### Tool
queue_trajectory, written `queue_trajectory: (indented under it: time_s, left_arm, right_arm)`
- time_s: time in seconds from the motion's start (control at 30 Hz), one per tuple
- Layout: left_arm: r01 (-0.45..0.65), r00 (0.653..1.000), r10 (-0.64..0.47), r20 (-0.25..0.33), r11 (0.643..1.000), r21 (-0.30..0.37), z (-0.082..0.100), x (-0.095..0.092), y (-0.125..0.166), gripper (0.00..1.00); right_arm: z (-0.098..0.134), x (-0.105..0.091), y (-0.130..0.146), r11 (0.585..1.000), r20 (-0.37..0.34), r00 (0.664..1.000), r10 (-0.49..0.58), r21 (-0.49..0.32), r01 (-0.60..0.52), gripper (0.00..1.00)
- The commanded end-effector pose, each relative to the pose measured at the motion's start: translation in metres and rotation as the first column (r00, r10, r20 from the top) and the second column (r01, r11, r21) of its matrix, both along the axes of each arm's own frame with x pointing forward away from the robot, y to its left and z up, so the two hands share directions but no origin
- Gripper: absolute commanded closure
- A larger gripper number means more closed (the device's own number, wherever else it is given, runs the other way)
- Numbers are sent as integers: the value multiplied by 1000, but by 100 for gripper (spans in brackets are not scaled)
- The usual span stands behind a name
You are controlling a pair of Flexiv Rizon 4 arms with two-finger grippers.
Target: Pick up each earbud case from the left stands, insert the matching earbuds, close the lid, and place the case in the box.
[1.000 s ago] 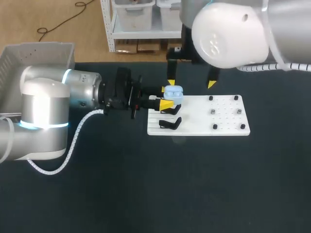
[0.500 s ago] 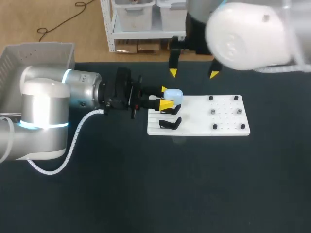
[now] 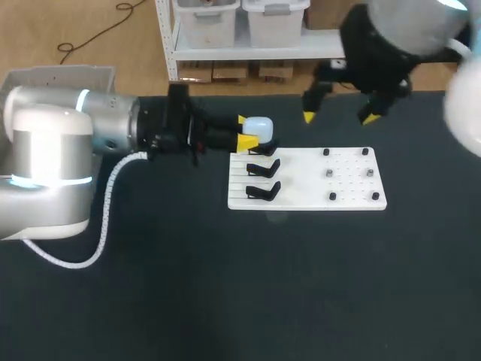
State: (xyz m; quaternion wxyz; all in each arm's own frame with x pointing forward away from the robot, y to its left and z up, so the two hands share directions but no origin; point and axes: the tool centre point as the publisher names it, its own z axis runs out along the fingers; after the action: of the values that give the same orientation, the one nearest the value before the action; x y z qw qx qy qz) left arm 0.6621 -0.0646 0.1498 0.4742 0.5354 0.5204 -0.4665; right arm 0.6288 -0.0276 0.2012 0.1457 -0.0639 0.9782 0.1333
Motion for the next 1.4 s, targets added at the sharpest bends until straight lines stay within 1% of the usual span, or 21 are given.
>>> queue_trajectory:
  time_s: [0.03, 0.07, 0.13, 0.17, 0.3, 0.4, 0.5, 0.57, 0.6, 0.73, 0.77, 0.83, 0.9, 0.93, 1.0, 1.03, 1.07, 1.13, 1.17, 1.33, 1.4]
  left_arm:
    - [-156, 988, 157, -11, 986, 54, 20, -18, 12, 100]
    - [-182, 983, 183, -20, 982, 59, 23, -19, 14, 100]
    - [-231, 969, 231, -90, 973, 6, 32, -20, 21, 100]
    - [-262, 961, 262, -93, 965, 12, 36, -20, 25, 100]
    - [-362, 930, 365, -45, 930, 63, 55, -21, 42, 100]
    - [-461, 885, 465, -4, 879, 121, 63, -20, 65, 100]
    - [-559, 826, 562, 38, 808, 187, 66, -20, 94, 100]
    - [-623, 777, 624, 79, 746, 233, 67, -21, 115, 100]
    - [-654, 750, 656, 84, 718, 239, 67, -21, 126, 100]
    - [-758, 639, 750, 171, 576, 307, 62, -15, 172, 100]
    - [-783, 604, 771, 201, 528, 327, 57, -12, 182, 100]
    - [-822, 540, 822, 181, 469, 323, 49, -7, 207, 100]
    - [-847, 489, 836, 249, 387, 363, 40, 1, 236, 100]
    - [-858, 466, 851, 241, 368, 360, 37, 3, 243, 100]
    - [-869, 435, 853, 287, 315, 381, 35, 7, 258, 100]
    - [-880, 410, 863, 294, 289, 377, 32, 10, 268, 100]
    - [-886, 392, 874, 287, 275, 372, 31, 13, 277, 100]
    - [-897, 362, 876, 320, 233, 376, 29, 19, 294, 100]
    - [-903, 342, 885, 315, 218, 369, 29, 21, 302, 100]
    - [-916, 291, 889, 353, 152, 372, 25, 38, 344, 100]
    - [-918, 284, 888, 362, 143, 369, 23, 44, 359, 100]
  right_arm:
    - [-4, -15, -12, 995, 136, 990, -19, 98, 6, 0]
    - [-4, -15, -12, 995, 136, 990, -19, 98, 6, 0]
    - [-4, -15, -12, 995, 136, 990, -19, 98, 6, 0]
    - [-4, -15, -12, 995, 136, 990, -19, 98, 6, 0]
    - [-4, -15, -12, 995, 136, 990, -19, 98, 6, 0]
    - [-4, -15, -12, 995, 136, 990, -19, 98, 6, 0]
    - [-4, -15, -12, 995, 136, 990, -19, 98, 6, 0]
    - [-4, -15, -12, 995, 136, 990, -19, 98, 6, 0]
    - [-4, -15, -12, 995, 136, 990, -19, 98, 6, 0]
    - [-4, -15, -12, 995, 136, 990, -19, 98, 6, 0]
    - [-4, -15, -12, 995, 136, 990, -19, 98, 6, 0]
    - [-4, -15, -12, 995, 136, 990, -19, 98, 6, 0]
    - [-4, -15, -12, 995, 136, 990, -19, 98, 6, 0]
    - [-4, -15, -12, 995, 136, 990, -19, 98, 6, 0]
    - [-4, -15, -12, 995, 136, 990, -19, 98, 6, 0]
    - [-4, -15, -12, 995, 136, 990, -19, 98, 6, 0]
    - [-4, -15, -12, 995, 136, 990, -19, 98, 6, 0]
    - [-4, -15, -12, 995, 136, 990, -19, 98, 6, 0]
    - [-4, -15, -12, 995, 136, 990, -19, 98, 6, 0]
    - [-4, -15, -12, 995, 136, 990, -19, 98, 6, 0]
    - [-4, -15, -12, 995, 136, 990, -19, 98, 6, 0]
